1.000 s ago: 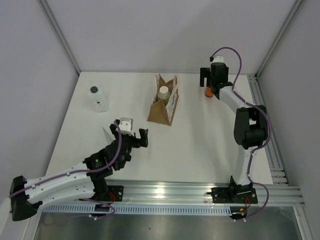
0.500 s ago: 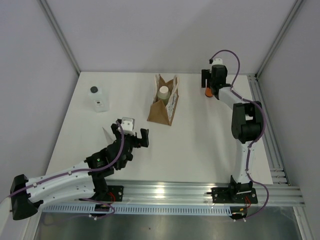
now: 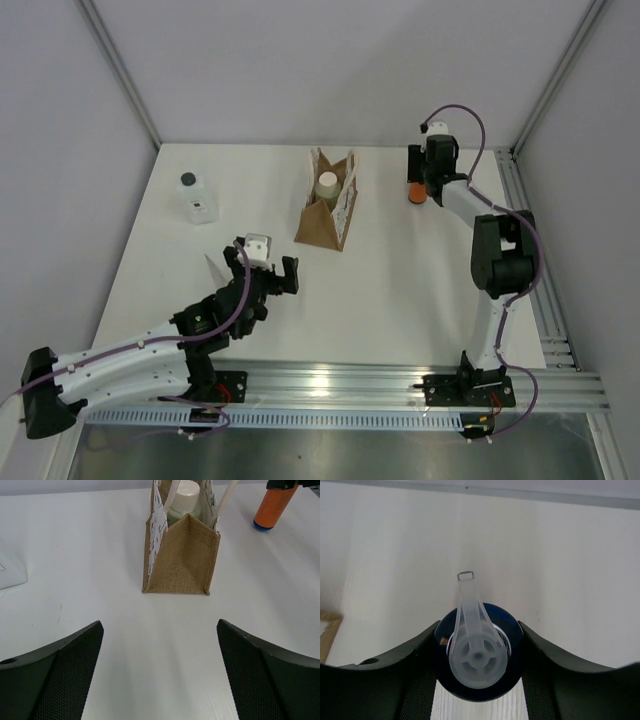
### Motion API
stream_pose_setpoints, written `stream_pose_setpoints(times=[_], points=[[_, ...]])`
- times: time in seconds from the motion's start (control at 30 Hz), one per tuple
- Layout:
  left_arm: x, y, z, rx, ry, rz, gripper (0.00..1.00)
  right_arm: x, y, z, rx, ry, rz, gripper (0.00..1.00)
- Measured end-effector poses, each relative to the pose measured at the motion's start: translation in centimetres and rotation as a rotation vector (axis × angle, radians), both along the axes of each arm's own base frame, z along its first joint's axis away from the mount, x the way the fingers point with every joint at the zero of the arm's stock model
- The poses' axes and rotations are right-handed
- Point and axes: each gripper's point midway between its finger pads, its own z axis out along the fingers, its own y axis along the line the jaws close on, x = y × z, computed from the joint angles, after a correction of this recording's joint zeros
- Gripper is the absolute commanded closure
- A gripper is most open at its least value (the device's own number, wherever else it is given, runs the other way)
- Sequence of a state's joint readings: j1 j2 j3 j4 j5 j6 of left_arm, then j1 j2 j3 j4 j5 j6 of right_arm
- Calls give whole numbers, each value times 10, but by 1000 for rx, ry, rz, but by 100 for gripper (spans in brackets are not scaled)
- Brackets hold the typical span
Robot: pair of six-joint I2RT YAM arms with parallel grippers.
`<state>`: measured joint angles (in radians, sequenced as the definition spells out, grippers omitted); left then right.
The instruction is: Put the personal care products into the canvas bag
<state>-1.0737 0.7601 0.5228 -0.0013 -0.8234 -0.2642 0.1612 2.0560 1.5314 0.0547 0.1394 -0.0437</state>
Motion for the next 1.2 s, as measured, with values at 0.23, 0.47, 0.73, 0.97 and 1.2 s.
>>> stream_pose_setpoints(times=[0.23, 0.47, 0.73, 0.97, 1.2], points=[[0, 2, 3, -8, -6, 4, 1, -70, 72, 94, 3, -94, 147, 100], [-1, 3, 6, -23, -12, 4, 1, -170, 180, 252, 136, -412, 436, 100], [-3, 8, 17, -68, -33, 9, 1, -159, 218, 285, 192, -501, 479, 100], [-3, 8, 17, -65, -32, 12, 1, -116, 254, 198, 131, -353, 494, 100], [-2, 7, 13, -52, -25, 12, 1, -114, 259, 154, 86, -319, 499, 100]])
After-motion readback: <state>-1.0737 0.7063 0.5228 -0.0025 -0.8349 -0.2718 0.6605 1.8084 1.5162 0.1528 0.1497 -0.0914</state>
